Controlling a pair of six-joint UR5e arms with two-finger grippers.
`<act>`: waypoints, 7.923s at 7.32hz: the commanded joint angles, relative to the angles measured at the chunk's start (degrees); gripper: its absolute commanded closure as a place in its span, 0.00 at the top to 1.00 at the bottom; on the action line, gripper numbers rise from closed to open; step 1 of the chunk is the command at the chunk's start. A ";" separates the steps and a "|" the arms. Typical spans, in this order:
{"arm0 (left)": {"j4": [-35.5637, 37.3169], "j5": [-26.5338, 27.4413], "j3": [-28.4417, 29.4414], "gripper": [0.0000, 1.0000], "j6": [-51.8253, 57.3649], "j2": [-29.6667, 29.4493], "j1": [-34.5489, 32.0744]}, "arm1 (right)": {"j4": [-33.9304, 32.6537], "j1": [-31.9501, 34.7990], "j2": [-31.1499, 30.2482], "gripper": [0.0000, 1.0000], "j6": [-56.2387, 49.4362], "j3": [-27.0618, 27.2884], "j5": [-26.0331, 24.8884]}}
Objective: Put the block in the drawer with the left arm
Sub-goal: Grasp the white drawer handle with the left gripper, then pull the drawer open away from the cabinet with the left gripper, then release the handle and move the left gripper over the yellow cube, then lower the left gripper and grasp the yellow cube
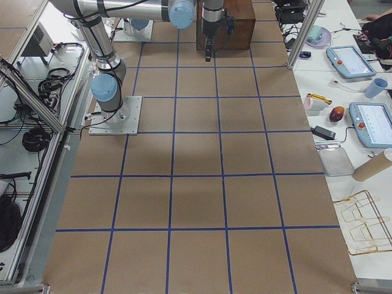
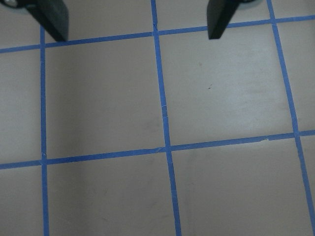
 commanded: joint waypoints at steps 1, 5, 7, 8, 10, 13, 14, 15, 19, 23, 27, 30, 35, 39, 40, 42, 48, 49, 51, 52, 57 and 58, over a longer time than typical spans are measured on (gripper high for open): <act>0.68 0.07 -0.79 1.00 0.00 -0.23 0.08 | 0.00 0.00 0.09 1.00 0.00 -0.02 0.00; 2.09 0.69 -0.53 0.78 0.09 -0.84 -0.01 | 0.00 0.00 0.00 1.00 0.00 -0.02 0.00; 2.09 2.35 0.25 0.79 0.35 -0.58 0.08 | 0.00 0.00 0.00 1.00 0.00 -0.02 0.00; 2.09 4.19 1.04 0.78 0.26 -0.58 0.08 | 0.00 0.00 0.00 1.00 0.00 -0.02 -0.09; 2.18 4.38 1.40 0.78 0.26 -0.58 0.08 | 0.00 0.00 0.00 1.00 0.00 -0.02 0.00; 1.91 4.47 1.40 0.79 0.79 -0.40 2.53 | 0.00 0.00 0.00 1.00 0.00 -0.02 0.00; 1.91 6.12 1.40 0.80 0.97 -0.31 3.06 | 0.00 0.00 0.00 1.00 0.00 -0.02 0.00; 1.83 7.45 1.40 0.81 0.97 0.03 3.59 | 0.00 0.00 0.00 1.00 0.00 -0.02 0.00; 2.18 9.48 1.49 0.81 3.15 0.21 5.61 | 0.00 0.00 0.00 1.00 0.00 -0.02 0.00; 2.96 13.87 1.40 0.81 3.25 0.65 5.71 | 0.00 0.00 0.00 1.00 0.00 -0.02 0.00; 3.23 14.67 1.49 0.81 3.16 0.48 5.71 | 0.00 0.00 0.00 1.00 0.00 -0.02 0.00; 3.23 14.67 2.02 0.81 5.10 0.21 7.20 | 0.00 0.00 0.00 1.00 0.00 -0.02 0.00; 6.12 15.98 6.31 0.81 5.27 -2.15 7.55 | 0.00 0.00 0.00 1.00 0.00 -0.02 -0.09; 11.58 17.30 11.05 0.81 9.12 -7.95 7.99 | 0.00 0.00 0.00 1.00 0.00 -0.02 0.00; 11.58 17.39 12.90 0.81 9.49 -9.61 8.16 | 0.00 0.00 0.00 1.00 0.00 -0.02 0.00; 12.46 18.00 15.28 0.81 11.23 -12.17 8.34 | 0.00 0.00 0.00 1.00 0.00 -0.02 0.00; 17.29 19.94 16.26 0.83 12.22 -17.01 8.87 | 0.00 0.00 0.00 1.00 0.00 -0.02 -0.09; 18.16 19.85 16.17 0.83 12.22 -17.54 8.96 | 0.00 0.00 0.00 1.00 0.00 -0.02 0.00; 18.61 19.85 16.26 0.82 12.13 -18.42 8.87 | 0.00 0.00 0.00 1.00 0.00 -0.02 0.00; 18.79 19.85 16.26 0.81 12.13 -18.51 8.96 | 0.00 0.00 0.00 1.00 0.00 -0.02 0.00; 18.96 19.85 16.17 0.79 12.22 -19.21 8.87 | 0.00 0.00 0.00 1.00 0.00 -0.02 0.00; 18.96 19.85 16.17 0.79 12.22 -19.47 8.87 | 0.00 0.00 0.00 1.00 0.00 -0.02 0.00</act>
